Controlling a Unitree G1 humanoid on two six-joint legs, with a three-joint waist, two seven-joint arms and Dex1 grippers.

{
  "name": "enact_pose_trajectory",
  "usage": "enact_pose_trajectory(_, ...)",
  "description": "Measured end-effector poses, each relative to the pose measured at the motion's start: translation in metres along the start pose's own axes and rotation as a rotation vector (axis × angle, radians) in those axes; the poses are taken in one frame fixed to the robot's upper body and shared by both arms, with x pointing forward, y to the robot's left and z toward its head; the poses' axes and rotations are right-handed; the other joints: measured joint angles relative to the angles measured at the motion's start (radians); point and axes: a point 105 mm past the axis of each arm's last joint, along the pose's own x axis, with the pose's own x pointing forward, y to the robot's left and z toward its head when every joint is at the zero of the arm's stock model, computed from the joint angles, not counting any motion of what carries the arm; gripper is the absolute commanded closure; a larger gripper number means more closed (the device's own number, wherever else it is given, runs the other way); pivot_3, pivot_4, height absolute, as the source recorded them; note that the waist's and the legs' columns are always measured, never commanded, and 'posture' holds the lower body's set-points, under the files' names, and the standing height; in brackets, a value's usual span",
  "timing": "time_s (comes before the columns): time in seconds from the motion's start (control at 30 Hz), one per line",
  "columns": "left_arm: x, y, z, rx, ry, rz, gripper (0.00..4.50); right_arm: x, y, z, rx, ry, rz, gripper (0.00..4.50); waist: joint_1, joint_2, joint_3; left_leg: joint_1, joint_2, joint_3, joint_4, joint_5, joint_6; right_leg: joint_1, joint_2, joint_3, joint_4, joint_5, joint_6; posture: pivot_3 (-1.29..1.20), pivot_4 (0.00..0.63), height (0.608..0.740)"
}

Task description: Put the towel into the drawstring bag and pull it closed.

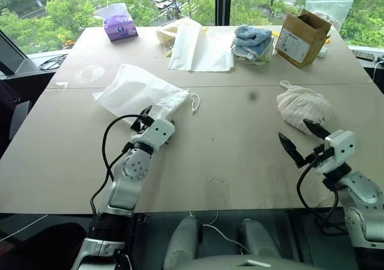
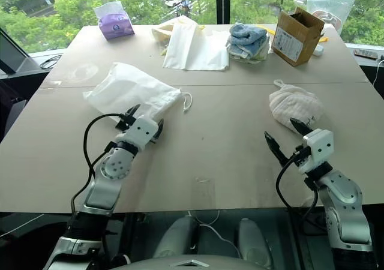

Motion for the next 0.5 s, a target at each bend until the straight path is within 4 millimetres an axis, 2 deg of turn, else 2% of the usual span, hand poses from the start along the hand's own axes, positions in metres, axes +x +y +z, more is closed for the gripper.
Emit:
enact_pose_trajectory(0.1, -0.001, 0.001, 0.000, 0.013, -0.006, 0.016, 0.35, 0.000, 0.000, 0.000, -0.001, 0.001, 0.000, 0.00, 0.000, 0.000, 0.000, 0.000, 0.000, 0.000, 0.000, 0.000, 0.000, 0.000, 0.000, 0.000, 0.000, 0.000, 0.000, 0.00, 0.150, 0.740)
enact_pose_trajectory(0.2, -0.002, 0.008, 0.003, 0.038, -0.025, 0.054, 1.10, 0.000, 0.000, 0.000, -0.002, 0.001, 0.001, 0.00, 0.000, 0.000, 0.000, 0.000, 0.000, 0.000, 0.000, 0.000, 0.000, 0.000, 0.000, 0.000, 0.000, 0.000, 0.000, 0.00, 0.150, 0.740)
enact_pose_trajectory(0.43, -0.002, 0.013, -0.004, 0.074, -0.015, 0.077, 4.39, -0.001, 0.000, -0.001, -0.002, 0.005, 0.000, 0.00, 0.000, 0.000, 0.000, 0.000, 0.000, 0.000, 0.000, 0.000, 0.000, 0.000, 0.000, 0.000, 0.000, 0.000, 0.000, 0.00, 0.150, 0.740)
enact_pose_trajectory(0.5, -0.001, 0.013, -0.005, 0.075, -0.010, 0.078, 4.39, -0.002, 0.000, -0.001, -0.003, 0.005, -0.001, 0.00, 0.000, 0.000, 0.000, 0.000, 0.000, 0.000, 0.000, 0.000, 0.000, 0.000, 0.000, 0.000, 0.000, 0.000, 0.000, 0.00, 0.150, 0.740)
